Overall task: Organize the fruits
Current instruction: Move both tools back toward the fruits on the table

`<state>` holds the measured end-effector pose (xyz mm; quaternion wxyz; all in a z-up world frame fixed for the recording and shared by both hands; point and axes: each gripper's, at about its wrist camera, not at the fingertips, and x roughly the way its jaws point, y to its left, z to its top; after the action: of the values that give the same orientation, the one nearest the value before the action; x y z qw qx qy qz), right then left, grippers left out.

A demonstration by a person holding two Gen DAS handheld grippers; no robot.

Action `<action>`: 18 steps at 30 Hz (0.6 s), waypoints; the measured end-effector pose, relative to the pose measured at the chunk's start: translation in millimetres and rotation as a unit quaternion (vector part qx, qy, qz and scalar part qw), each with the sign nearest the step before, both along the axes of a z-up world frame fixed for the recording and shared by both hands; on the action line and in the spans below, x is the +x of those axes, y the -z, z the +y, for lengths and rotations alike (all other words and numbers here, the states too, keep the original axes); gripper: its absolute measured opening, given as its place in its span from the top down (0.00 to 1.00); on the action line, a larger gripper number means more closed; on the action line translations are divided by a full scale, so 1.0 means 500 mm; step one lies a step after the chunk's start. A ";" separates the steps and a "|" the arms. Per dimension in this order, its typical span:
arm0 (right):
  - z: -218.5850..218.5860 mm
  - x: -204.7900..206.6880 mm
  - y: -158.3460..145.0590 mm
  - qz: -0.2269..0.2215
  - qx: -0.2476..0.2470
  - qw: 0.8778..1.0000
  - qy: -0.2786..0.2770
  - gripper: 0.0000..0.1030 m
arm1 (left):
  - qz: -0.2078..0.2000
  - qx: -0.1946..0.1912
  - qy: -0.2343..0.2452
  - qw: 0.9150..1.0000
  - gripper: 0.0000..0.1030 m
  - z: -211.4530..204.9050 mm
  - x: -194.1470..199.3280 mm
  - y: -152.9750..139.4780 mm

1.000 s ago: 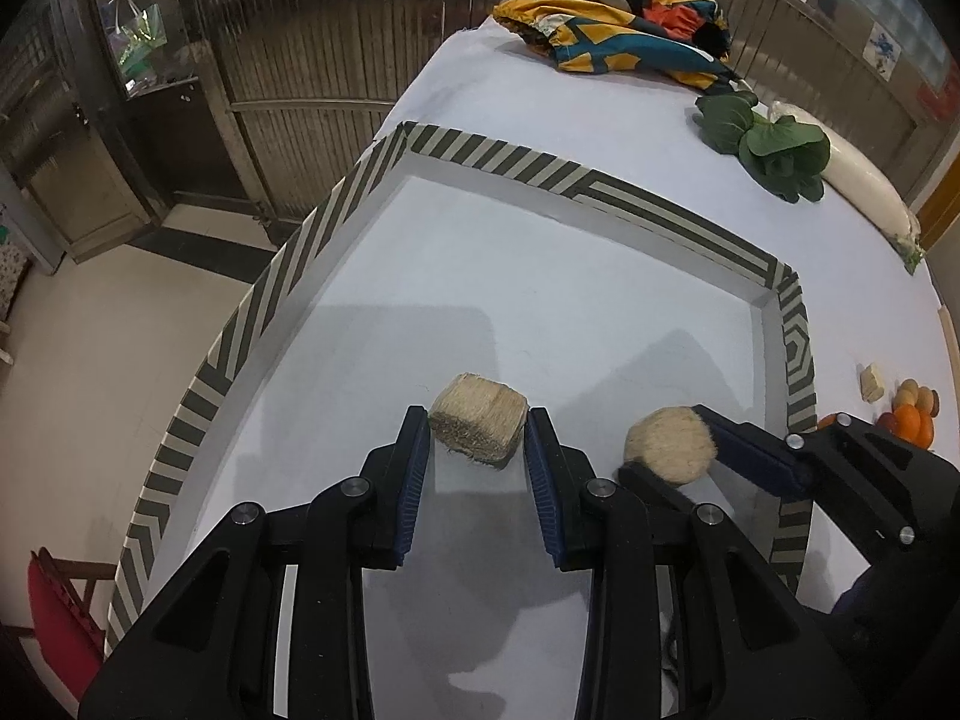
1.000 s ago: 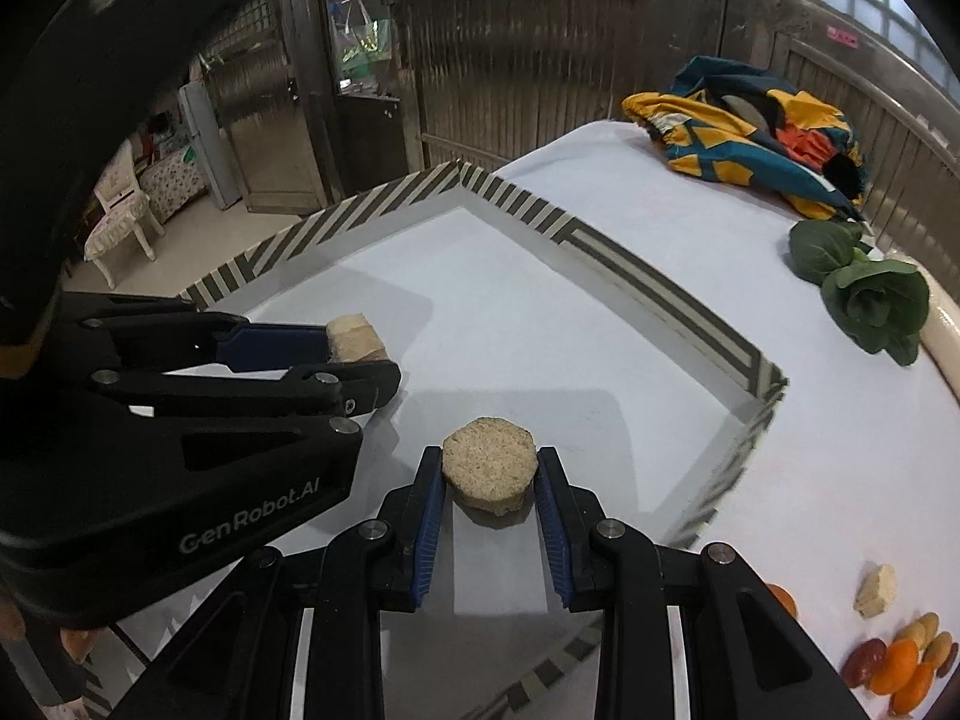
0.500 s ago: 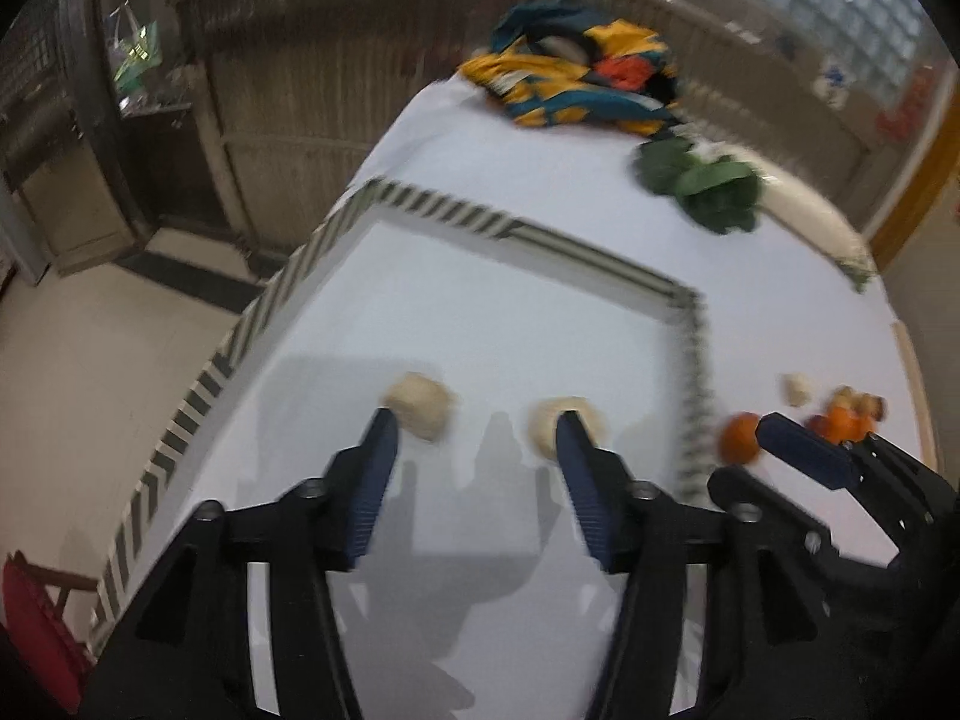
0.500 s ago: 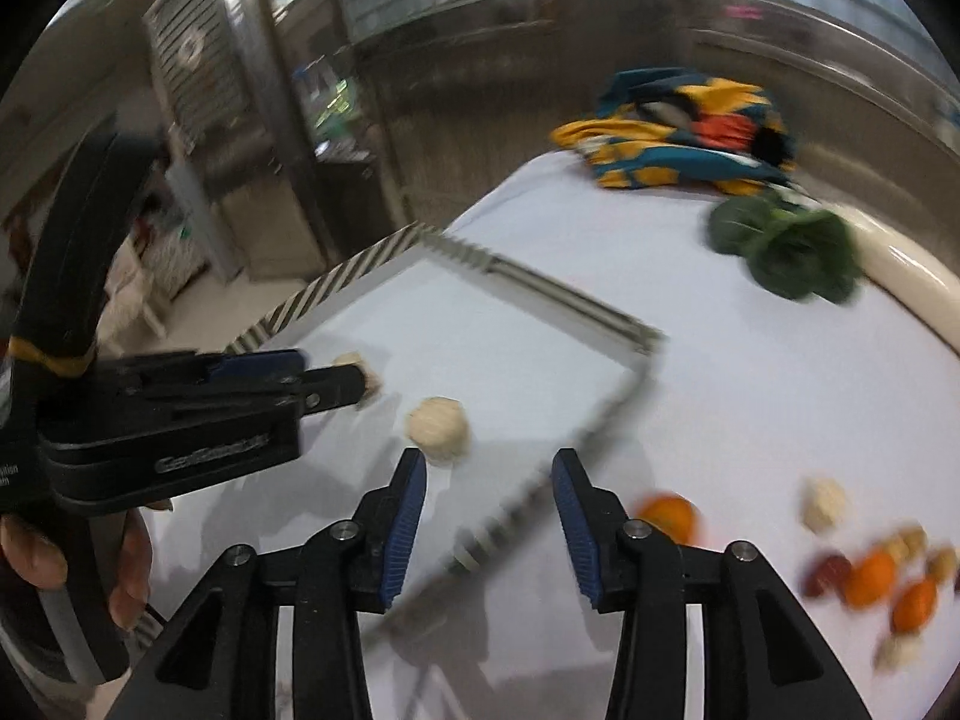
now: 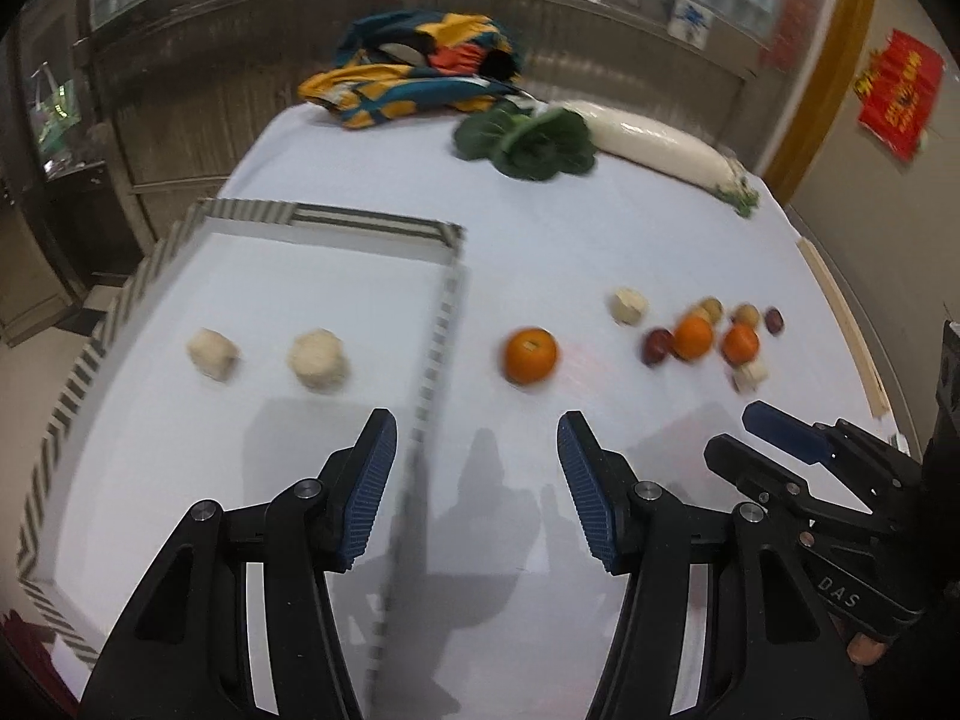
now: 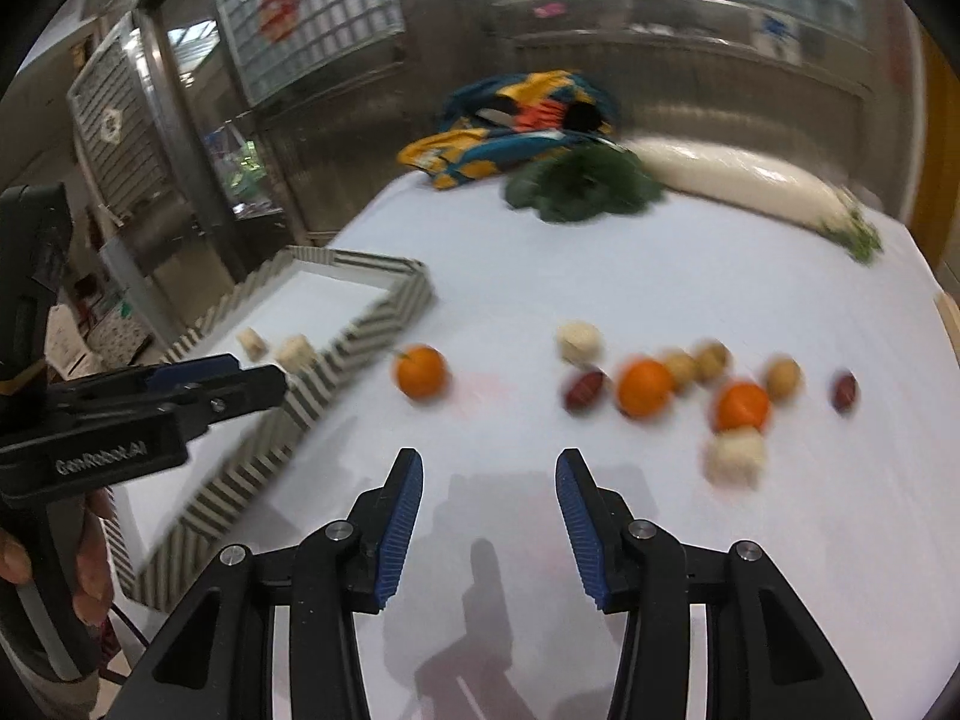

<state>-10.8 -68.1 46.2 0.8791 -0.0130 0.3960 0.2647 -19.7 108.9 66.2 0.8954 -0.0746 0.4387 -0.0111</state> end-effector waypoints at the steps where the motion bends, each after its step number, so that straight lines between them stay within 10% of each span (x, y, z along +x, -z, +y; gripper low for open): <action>1: -0.015 -0.005 0.006 0.002 -0.002 1.000 0.006 0.57 | 0.001 0.002 0.001 1.000 0.46 -0.006 0.003 0.004; 18: -0.061 0.039 0.047 0.006 -0.008 1.000 0.010 0.56 | 0.026 0.019 -0.005 0.999 0.46 -0.083 0.087 0.079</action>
<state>8.5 -98.8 22.5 0.8793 -0.0147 0.4036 0.2523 24.0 67.2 26.8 0.8849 -0.0597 0.4620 0.0041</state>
